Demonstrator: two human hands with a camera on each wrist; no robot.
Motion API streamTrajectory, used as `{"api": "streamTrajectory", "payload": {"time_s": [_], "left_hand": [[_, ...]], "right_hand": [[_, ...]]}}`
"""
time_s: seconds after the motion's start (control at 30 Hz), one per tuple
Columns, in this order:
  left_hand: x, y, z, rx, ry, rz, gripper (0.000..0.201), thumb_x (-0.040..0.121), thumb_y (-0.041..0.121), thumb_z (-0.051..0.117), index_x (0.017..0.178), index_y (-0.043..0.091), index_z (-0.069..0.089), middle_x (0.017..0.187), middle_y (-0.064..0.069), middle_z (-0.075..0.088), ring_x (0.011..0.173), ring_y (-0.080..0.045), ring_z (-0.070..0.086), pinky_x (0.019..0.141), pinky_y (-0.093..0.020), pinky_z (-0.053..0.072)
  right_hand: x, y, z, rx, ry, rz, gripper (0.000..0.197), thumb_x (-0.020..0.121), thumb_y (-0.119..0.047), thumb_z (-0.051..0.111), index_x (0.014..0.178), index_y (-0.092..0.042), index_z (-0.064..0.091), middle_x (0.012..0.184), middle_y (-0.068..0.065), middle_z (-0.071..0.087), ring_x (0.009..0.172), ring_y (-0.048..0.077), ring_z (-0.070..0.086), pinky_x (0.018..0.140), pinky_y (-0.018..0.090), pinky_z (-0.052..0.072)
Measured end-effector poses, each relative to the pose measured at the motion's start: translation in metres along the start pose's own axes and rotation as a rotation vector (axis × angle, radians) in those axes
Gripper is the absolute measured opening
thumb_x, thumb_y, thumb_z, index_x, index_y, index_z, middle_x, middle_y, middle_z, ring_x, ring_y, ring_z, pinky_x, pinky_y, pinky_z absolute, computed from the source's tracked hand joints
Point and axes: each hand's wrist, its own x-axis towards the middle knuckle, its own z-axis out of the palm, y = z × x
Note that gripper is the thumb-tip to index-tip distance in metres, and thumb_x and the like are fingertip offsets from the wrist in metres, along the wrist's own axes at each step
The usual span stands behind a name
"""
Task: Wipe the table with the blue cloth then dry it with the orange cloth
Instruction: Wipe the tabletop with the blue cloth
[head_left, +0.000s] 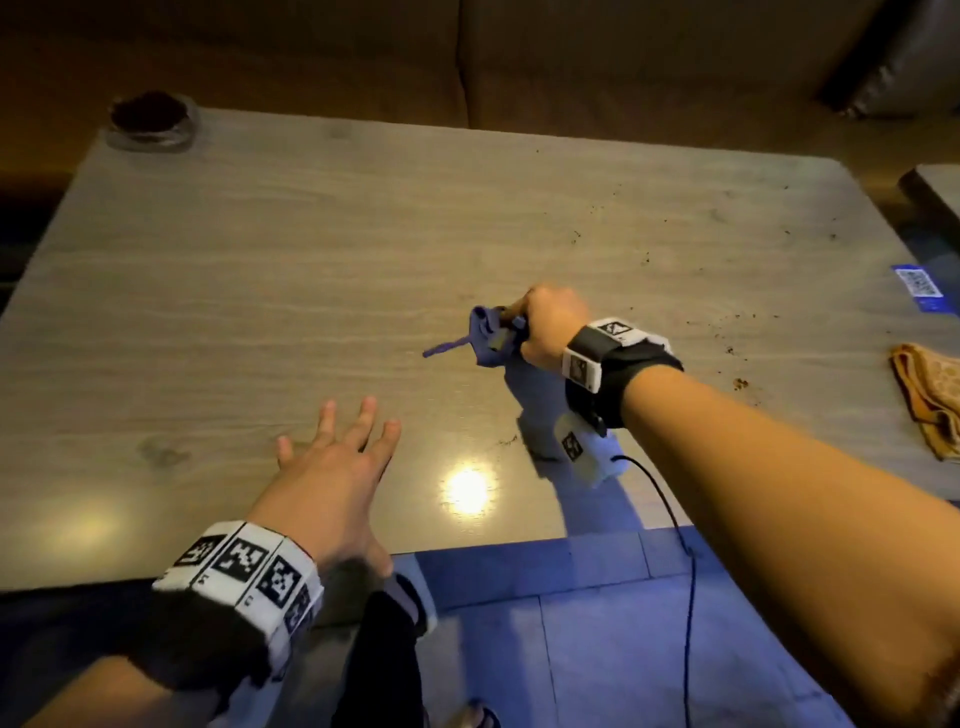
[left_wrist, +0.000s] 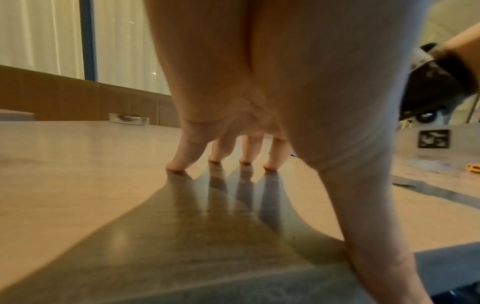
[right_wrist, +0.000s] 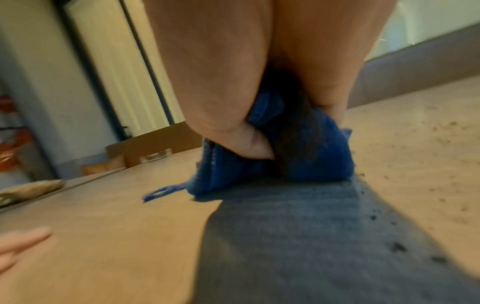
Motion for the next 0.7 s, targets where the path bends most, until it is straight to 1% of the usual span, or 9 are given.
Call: {"api": "streamTrajectory", "payload": {"time_s": [0.07,0.17,0.23,0.37,0.43,0.5,0.53,0.6,0.7], "left_hand": [[0.000,-0.001,0.000,-0.006,0.011,-0.005,0.148,0.055,0.064,0.087,0.157,0.027,-0.015,0.162,0.000,-0.029,0.150,-0.037,-0.021,0.115,-0.069,0.009],[0.000,0.000,0.000,-0.011,0.001,-0.006,0.149,0.055,0.064,0.087,0.157,0.028,-0.015,0.162,0.001,-0.029,0.150,-0.037,-0.020,0.115,-0.069,0.009],[0.002,0.000,0.000,-0.018,0.002,-0.009,0.149,0.054,0.063,0.087,0.157,0.028,-0.014,0.162,0.000,-0.029,0.150,-0.037,-0.020,0.114,-0.070,0.009],[0.002,0.000,0.001,-0.012,0.002,-0.016,0.150,0.053,0.064,0.088,0.158,0.027,-0.012,0.163,0.000,-0.027,0.150,-0.038,-0.019,0.113,-0.071,0.010],[0.002,0.000,0.002,-0.015,0.016,-0.013,0.150,0.052,0.064,0.088,0.159,0.027,-0.011,0.164,0.001,-0.026,0.150,-0.037,-0.018,0.113,-0.071,0.010],[0.003,-0.001,0.004,-0.024,0.035,-0.006,0.149,0.052,0.063,0.089,0.159,0.028,-0.010,0.164,0.002,-0.026,0.151,-0.037,-0.017,0.113,-0.071,0.009],[0.004,-0.001,0.005,-0.028,0.043,-0.002,0.149,0.052,0.063,0.089,0.159,0.028,-0.009,0.164,0.002,-0.025,0.151,-0.038,-0.017,0.113,-0.071,0.010],[0.004,-0.002,0.005,-0.031,0.051,0.006,0.150,0.050,0.063,0.090,0.159,0.028,-0.006,0.165,0.003,-0.023,0.151,-0.039,-0.015,0.112,-0.073,0.012],[0.004,-0.002,0.004,-0.025,0.058,0.014,0.151,0.048,0.063,0.091,0.159,0.028,-0.005,0.165,0.002,-0.021,0.151,-0.040,-0.012,0.110,-0.074,0.014]], "right_hand": [[-0.014,-0.003,0.017,-0.131,-0.005,-0.053,0.024,0.085,-0.012,0.060,0.108,-0.014,0.066,0.110,0.009,0.056,0.097,0.033,0.060,0.079,0.039,0.053],[-0.050,0.002,0.044,-0.010,0.056,-0.152,0.040,0.079,-0.015,0.067,0.118,-0.023,0.065,0.115,0.005,0.053,0.103,0.032,0.054,0.086,0.040,0.050],[-0.081,0.003,0.062,0.046,0.036,-0.200,0.047,0.074,-0.016,0.070,0.121,-0.024,0.064,0.116,0.004,0.052,0.103,0.032,0.051,0.089,0.040,0.046],[-0.129,-0.005,0.077,0.117,-0.002,-0.261,0.047,0.076,-0.012,0.066,0.122,-0.021,0.064,0.116,0.004,0.055,0.101,0.029,0.049,0.090,0.034,0.041],[-0.127,0.001,0.068,0.252,0.079,-0.197,0.046,0.078,-0.005,0.059,0.122,-0.017,0.065,0.115,0.008,0.058,0.104,0.031,0.053,0.091,0.035,0.044],[-0.118,0.020,0.056,0.329,0.272,-0.002,0.049,0.077,0.000,0.057,0.124,-0.015,0.063,0.118,0.010,0.059,0.109,0.032,0.054,0.093,0.032,0.041],[-0.116,0.031,0.050,0.308,0.318,0.090,0.050,0.077,0.000,0.057,0.124,-0.014,0.063,0.120,0.011,0.058,0.111,0.032,0.053,0.093,0.031,0.041],[-0.121,0.040,0.052,0.177,0.226,0.185,0.046,0.079,-0.004,0.059,0.124,-0.014,0.063,0.120,0.013,0.059,0.110,0.034,0.055,0.089,0.031,0.042],[-0.149,0.030,0.081,0.054,0.113,0.126,0.037,0.078,-0.009,0.063,0.115,-0.013,0.068,0.114,0.014,0.059,0.104,0.035,0.055,0.087,0.033,0.044]]}}
